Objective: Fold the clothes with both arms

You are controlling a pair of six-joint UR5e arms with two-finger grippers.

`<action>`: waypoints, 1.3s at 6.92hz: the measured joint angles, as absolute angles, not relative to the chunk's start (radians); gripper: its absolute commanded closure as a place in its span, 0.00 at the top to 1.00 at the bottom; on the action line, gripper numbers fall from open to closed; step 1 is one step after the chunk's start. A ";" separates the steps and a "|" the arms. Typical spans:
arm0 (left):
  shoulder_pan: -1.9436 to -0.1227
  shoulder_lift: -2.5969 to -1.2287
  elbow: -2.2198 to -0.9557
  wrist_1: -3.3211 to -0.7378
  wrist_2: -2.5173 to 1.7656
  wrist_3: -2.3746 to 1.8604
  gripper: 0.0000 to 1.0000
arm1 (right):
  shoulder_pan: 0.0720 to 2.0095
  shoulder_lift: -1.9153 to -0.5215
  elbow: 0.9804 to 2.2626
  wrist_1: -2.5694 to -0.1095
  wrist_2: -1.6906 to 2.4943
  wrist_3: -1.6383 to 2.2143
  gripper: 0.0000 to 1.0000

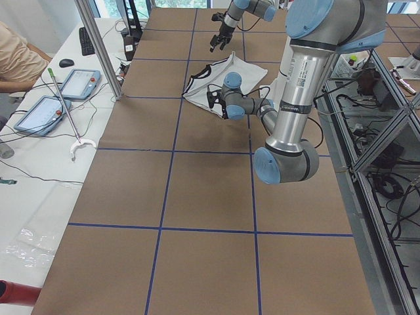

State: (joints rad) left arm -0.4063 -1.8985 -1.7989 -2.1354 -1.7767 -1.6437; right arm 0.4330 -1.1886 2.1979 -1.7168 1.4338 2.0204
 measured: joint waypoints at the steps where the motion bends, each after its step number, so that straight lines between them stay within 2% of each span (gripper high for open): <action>1: -0.396 -1.908 -1.798 -2.094 -1.763 -1.645 0.72 | 0.444 -1.186 2.179 -1.698 1.437 2.012 1.00; 2: -0.392 -1.912 -1.798 -2.077 -1.758 -1.646 0.62 | 0.447 -1.185 2.171 -1.692 1.439 2.008 1.00; 5: -0.388 -1.919 -1.791 -2.070 -1.756 -1.645 0.59 | 0.448 -1.185 2.155 -1.689 1.439 2.007 1.00; 8: -0.387 -1.921 -1.787 -2.071 -1.757 -1.644 0.48 | 0.458 -1.178 2.117 -1.687 1.439 2.001 1.00; 9: -0.387 -1.923 -1.784 -2.071 -1.758 -1.644 0.47 | 0.460 -1.176 2.111 -1.686 1.439 1.999 1.00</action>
